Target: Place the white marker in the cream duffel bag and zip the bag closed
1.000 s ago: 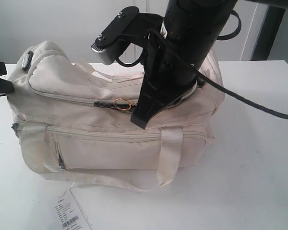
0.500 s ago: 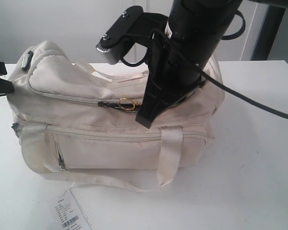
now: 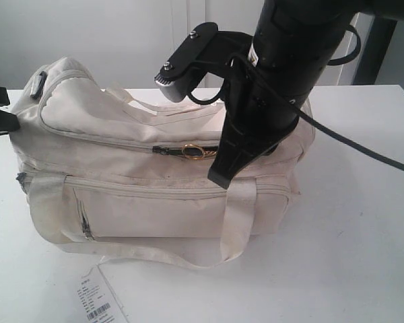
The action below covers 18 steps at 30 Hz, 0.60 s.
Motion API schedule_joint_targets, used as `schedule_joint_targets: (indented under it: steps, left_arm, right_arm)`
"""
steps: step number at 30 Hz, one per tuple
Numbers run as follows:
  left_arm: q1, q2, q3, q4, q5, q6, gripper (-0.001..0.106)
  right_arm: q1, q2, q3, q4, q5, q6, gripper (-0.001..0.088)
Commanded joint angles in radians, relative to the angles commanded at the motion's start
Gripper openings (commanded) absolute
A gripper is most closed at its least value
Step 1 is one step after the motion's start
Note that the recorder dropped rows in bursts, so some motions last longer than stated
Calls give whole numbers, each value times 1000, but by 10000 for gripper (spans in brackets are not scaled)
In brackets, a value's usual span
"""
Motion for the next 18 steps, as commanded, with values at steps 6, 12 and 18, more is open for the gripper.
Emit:
schedule_joint_targets:
  steps: [6,12,18]
  left_arm:
    - [0,0,0,0,0,17,0]
    - [0,0,0,0,0,17,0]
    - [0,0,0,0,0,17,0]
  right_arm:
    - [0,0,0,-33,0,-2,0]
    - [0,0,0,-35,0,-2,0]
    - [0,-12,11,-44,0,-2,0]
